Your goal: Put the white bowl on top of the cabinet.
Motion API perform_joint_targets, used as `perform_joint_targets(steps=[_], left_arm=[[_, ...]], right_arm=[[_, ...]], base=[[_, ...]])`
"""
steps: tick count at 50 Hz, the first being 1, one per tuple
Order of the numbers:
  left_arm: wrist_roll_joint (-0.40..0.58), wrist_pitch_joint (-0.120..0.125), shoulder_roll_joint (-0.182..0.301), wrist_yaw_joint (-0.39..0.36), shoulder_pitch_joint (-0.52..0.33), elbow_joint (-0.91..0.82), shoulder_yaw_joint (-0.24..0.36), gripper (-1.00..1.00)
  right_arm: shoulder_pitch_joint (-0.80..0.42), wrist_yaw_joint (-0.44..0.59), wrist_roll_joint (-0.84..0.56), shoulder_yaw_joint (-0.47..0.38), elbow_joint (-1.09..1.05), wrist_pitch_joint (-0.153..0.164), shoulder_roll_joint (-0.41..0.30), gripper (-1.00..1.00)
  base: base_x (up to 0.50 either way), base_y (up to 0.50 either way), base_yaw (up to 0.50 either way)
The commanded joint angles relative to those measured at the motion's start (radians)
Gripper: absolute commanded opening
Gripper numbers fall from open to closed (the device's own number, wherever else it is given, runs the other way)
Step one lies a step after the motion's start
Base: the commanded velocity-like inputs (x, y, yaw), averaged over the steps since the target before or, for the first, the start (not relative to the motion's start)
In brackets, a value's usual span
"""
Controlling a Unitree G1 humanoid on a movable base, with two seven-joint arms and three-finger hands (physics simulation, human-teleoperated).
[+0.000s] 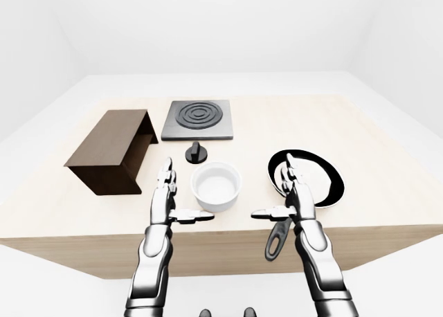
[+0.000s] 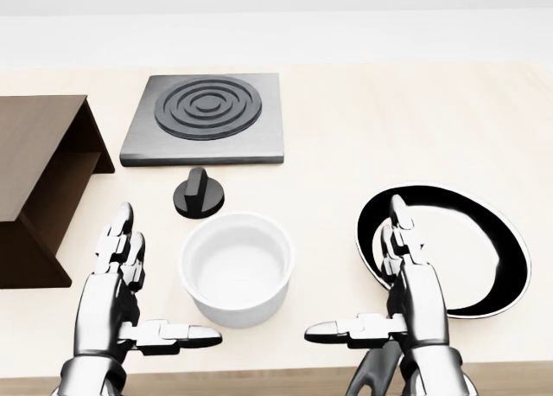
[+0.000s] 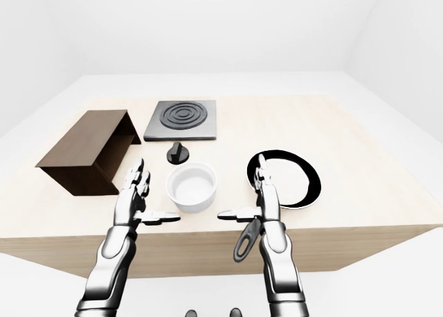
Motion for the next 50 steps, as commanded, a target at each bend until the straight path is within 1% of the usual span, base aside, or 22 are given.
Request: perform_joint_targets(steps=[1, 2, 5, 6, 7, 10, 11, 14, 17, 18, 33, 35, 40, 41, 42, 44, 45, 46, 47, 49, 50], left_arm=[[-0.013, 0.004, 0.012, -0.024, 0.002, -0.006, 0.024, 1.00], [-0.012, 0.003, 0.011, -0.023, 0.002, -0.005, 0.024, 1.00], [-0.013, 0.001, 0.012, -0.024, -0.002, 0.000, 0.025, 1.00], [-0.013, -0.002, 0.013, -0.025, -0.006, 0.007, 0.027, 1.00], [-0.013, -0.002, 0.013, -0.025, -0.009, 0.012, 0.027, 1.00], [-0.013, 0.000, 0.013, -0.024, -0.006, 0.007, 0.025, 1.00], [-0.013, 0.002, 0.013, -0.025, -0.006, 0.005, 0.026, 1.00], [-0.015, 0.000, 0.014, -0.025, -0.009, 0.010, 0.029, 1.00], [-0.017, 0.003, 0.015, -0.026, -0.010, 0.008, 0.030, 1.00], [-0.017, 0.002, 0.015, -0.025, -0.012, 0.010, 0.030, 1.00], [-0.021, 0.008, 0.017, -0.027, -0.012, 0.006, 0.034, 1.00], [-0.021, 0.005, 0.017, -0.027, -0.013, 0.009, 0.034, 1.00], [-0.021, 0.001, 0.018, -0.027, -0.020, 0.020, 0.035, 1.00], [-0.020, 0.001, 0.018, -0.027, -0.020, 0.022, 0.035, 1.00], [-0.020, 0.002, 0.017, -0.026, -0.020, 0.021, 0.034, 1.00], [-0.017, 0.001, 0.017, -0.025, -0.021, 0.024, 0.032, 1.00], [-0.007, 0.000, 0.016, -0.018, -0.024, 0.031, 0.029, 1.00], [0.010, -0.009, 0.015, -0.001, -0.024, 0.037, 0.028, 1.00], [0.011, -0.009, 0.015, 0.001, -0.025, 0.037, 0.028, 1.00], [0.021, 0.001, 0.012, 0.001, -0.023, 0.037, 0.017, 1.00], [0.027, 0.000, 0.011, 0.007, -0.025, 0.041, 0.015, 1.00]], right_arm=[[0.009, 0.016, -0.008, -0.018, -0.004, -0.026, -0.011, 1.00], [0.011, 0.008, -0.019, -0.016, 0.002, -0.048, -0.010, 1.00], [0.021, 0.017, -0.021, -0.012, -0.006, -0.050, -0.010, 1.00], [0.021, 0.015, -0.023, -0.012, -0.005, -0.056, -0.009, 1.00], [0.018, -0.007, -0.041, -0.015, 0.006, -0.075, -0.007, 1.00], [0.020, 0.004, -0.029, -0.015, 0.000, -0.073, -0.008, 1.00], [0.020, -0.003, -0.035, -0.015, 0.000, -0.077, -0.007, 1.00], [0.018, -0.005, -0.040, -0.013, 0.005, -0.078, -0.008, 1.00], [0.017, -0.001, -0.038, -0.013, 0.007, -0.077, -0.009, 1.00], [0.017, -0.004, -0.035, -0.016, 0.007, -0.084, -0.008, 1.00], [0.016, 0.001, -0.025, -0.018, 0.001, -0.077, -0.009, 1.00], [0.017, -0.001, -0.029, -0.016, 0.004, -0.081, -0.008, 1.00], [0.013, -0.001, -0.029, -0.015, 0.009, -0.079, -0.008, 1.00], [0.011, 0.003, -0.023, -0.015, 0.010, -0.074, -0.008, 1.00], [0.008, 0.013, -0.014, -0.016, 0.008, -0.054, -0.010, 1.00], [0.005, 0.006, -0.020, -0.015, 0.012, -0.058, -0.009, 1.00], [0.007, 0.009, -0.016, -0.016, 0.007, -0.052, -0.009, 1.00], [0.009, 0.010, -0.015, -0.016, 0.004, -0.049, -0.009, 1.00], [0.009, 0.010, -0.015, -0.016, 0.003, -0.049, -0.009, 1.00], [0.004, -0.002, -0.037, -0.012, 0.011, -0.033, -0.011, 1.00], [0.004, -0.003, -0.040, -0.012, 0.010, -0.026, -0.012, 1.00]], base=[[0.00, 0.00, 0.00], [0.00, 0.00, 0.00], [0.00, 0.00, 0.00], [0.00, 0.00, 0.00], [0.00, 0.00, 0.00], [0.00, 0.00, 0.00], [0.00, 0.00, 0.00], [0.00, 0.00, 0.00], [0.00, 0.00, 0.00], [0.00, 0.40, 0.00], [0.00, 0.45, 0.00], [0.00, 0.45, 0.00], [0.00, 0.43, 0.00], [0.00, 0.00, 0.00], [0.00, 0.00, 0.00], [0.00, 0.00, 0.00], [0.00, 0.00, 0.00], [0.01, 0.00, 0.00], [0.00, 0.00, 0.00], [0.01, 0.00, 0.00], [0.00, 0.00, 0.00]])
